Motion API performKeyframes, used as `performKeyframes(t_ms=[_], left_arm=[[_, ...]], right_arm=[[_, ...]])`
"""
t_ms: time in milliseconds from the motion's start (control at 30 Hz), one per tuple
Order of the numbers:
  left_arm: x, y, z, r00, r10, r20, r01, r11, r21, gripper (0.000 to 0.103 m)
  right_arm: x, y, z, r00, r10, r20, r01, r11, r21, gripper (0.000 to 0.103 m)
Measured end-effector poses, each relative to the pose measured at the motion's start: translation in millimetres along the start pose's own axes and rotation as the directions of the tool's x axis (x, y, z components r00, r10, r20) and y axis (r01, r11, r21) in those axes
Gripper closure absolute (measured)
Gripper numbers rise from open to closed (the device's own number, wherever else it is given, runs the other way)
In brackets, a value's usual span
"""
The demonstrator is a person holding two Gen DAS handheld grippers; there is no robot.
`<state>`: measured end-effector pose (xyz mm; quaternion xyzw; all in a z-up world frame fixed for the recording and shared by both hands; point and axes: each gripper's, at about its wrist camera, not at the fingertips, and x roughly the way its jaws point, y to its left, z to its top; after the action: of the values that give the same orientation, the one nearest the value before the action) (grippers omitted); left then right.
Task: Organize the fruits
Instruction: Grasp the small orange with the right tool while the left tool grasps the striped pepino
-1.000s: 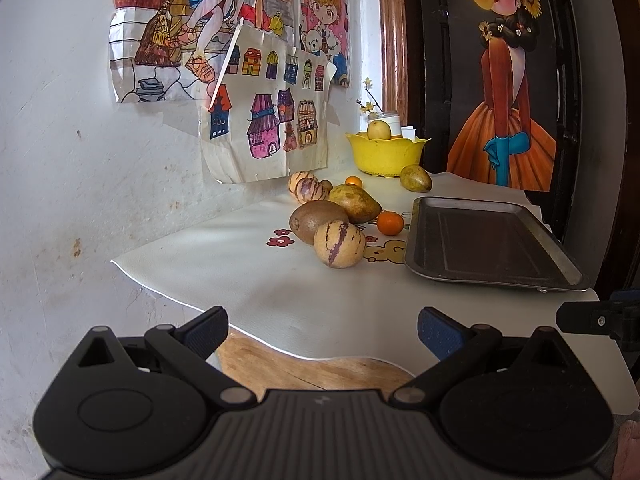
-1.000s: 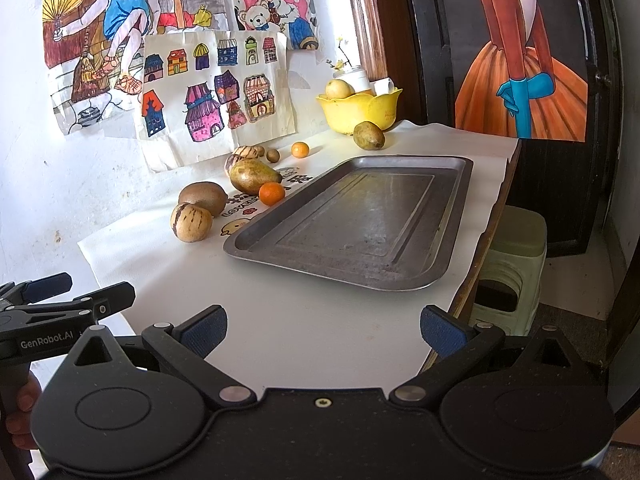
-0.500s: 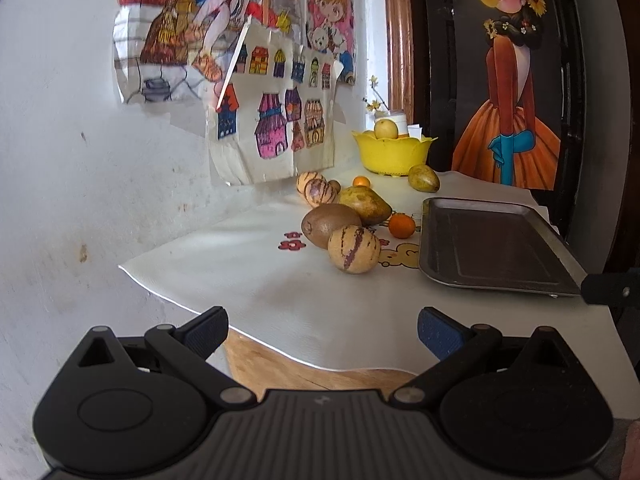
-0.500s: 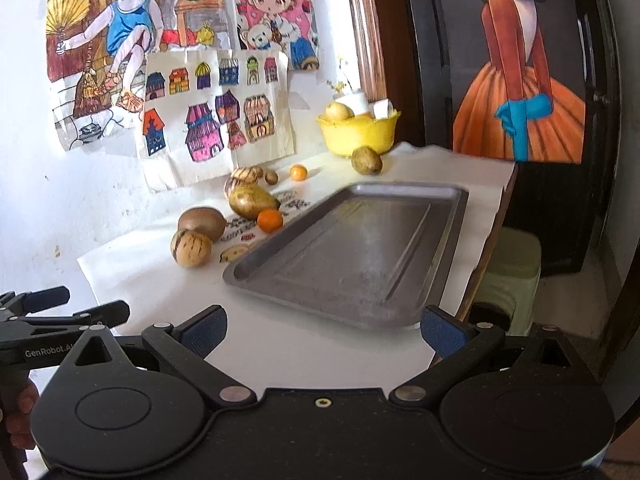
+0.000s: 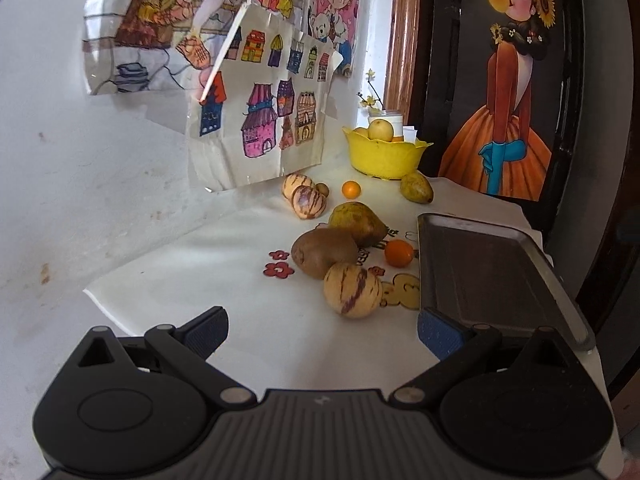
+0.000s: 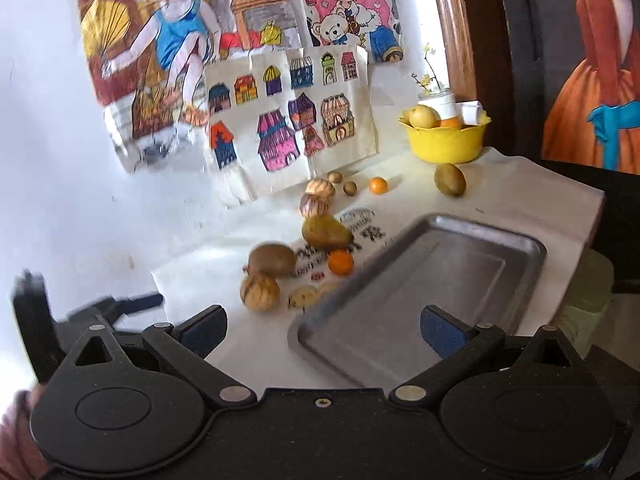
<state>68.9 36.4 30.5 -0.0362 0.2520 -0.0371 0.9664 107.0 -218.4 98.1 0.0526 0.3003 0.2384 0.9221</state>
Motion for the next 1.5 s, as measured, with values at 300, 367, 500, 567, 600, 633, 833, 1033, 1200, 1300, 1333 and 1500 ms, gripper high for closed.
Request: performKeyframes(t_ms=[300, 367, 500, 567, 600, 633, 833, 1033, 1200, 1300, 1333, 1500], left_arm=[[43, -7, 11, 0.999, -0.002, -0.051, 0.001, 1.0, -0.018, 0.0], [51, -8, 11, 0.998, -0.007, -0.063, 0.006, 1.0, -0.021, 0.0], [62, -8, 10, 0.996, -0.007, -0.087, 0.002, 0.999, -0.049, 0.001], [65, -7, 8, 0.996, -0.007, -0.094, 0.001, 0.998, -0.068, 0.001], [66, -7, 8, 0.995, -0.006, -0.097, -0.001, 0.997, -0.08, 0.002], [67, -6, 8, 0.995, -0.006, -0.1, -0.003, 0.996, -0.092, 0.004], [74, -4, 7, 0.993, -0.014, -0.115, -0.004, 0.988, -0.152, 0.011], [80, -7, 7, 0.993, -0.008, -0.115, -0.012, 0.985, -0.17, 0.02], [84, -10, 8, 0.993, -0.008, -0.115, -0.012, 0.986, -0.169, 0.028], [87, -12, 9, 0.993, -0.012, -0.117, -0.008, 0.984, -0.175, 0.033], [88, -12, 9, 0.993, -0.013, -0.118, -0.008, 0.984, -0.176, 0.036], [92, -14, 11, 0.992, -0.011, -0.125, -0.012, 0.984, -0.179, 0.047]], right_arm=[[63, -17, 45, 0.998, 0.048, -0.044, -0.051, 0.996, -0.073, 0.0], [82, -18, 49, 0.995, 0.07, -0.068, -0.075, 0.994, -0.074, 0.001], [112, -21, 53, 0.99, 0.092, -0.108, -0.102, 0.991, -0.09, 0.002], [127, -23, 56, 0.987, 0.1, -0.128, -0.113, 0.989, -0.095, 0.006], [135, -25, 58, 0.985, 0.104, -0.139, -0.118, 0.989, -0.095, 0.007], [142, -27, 59, 0.982, 0.111, -0.151, -0.126, 0.988, -0.093, 0.009], [183, -20, 59, 0.967, 0.127, -0.222, -0.168, 0.97, -0.174, 0.016], [219, -17, 55, 0.959, 0.094, -0.268, -0.163, 0.955, -0.249, 0.03], [237, -19, 49, 0.954, 0.066, -0.293, -0.152, 0.948, -0.281, 0.044], [242, -20, 46, 0.954, 0.058, -0.296, -0.147, 0.946, -0.289, 0.05], [243, -20, 46, 0.954, 0.056, -0.296, -0.146, 0.945, -0.292, 0.053], [248, -17, 44, 0.953, 0.042, -0.298, -0.14, 0.939, -0.313, 0.062]])
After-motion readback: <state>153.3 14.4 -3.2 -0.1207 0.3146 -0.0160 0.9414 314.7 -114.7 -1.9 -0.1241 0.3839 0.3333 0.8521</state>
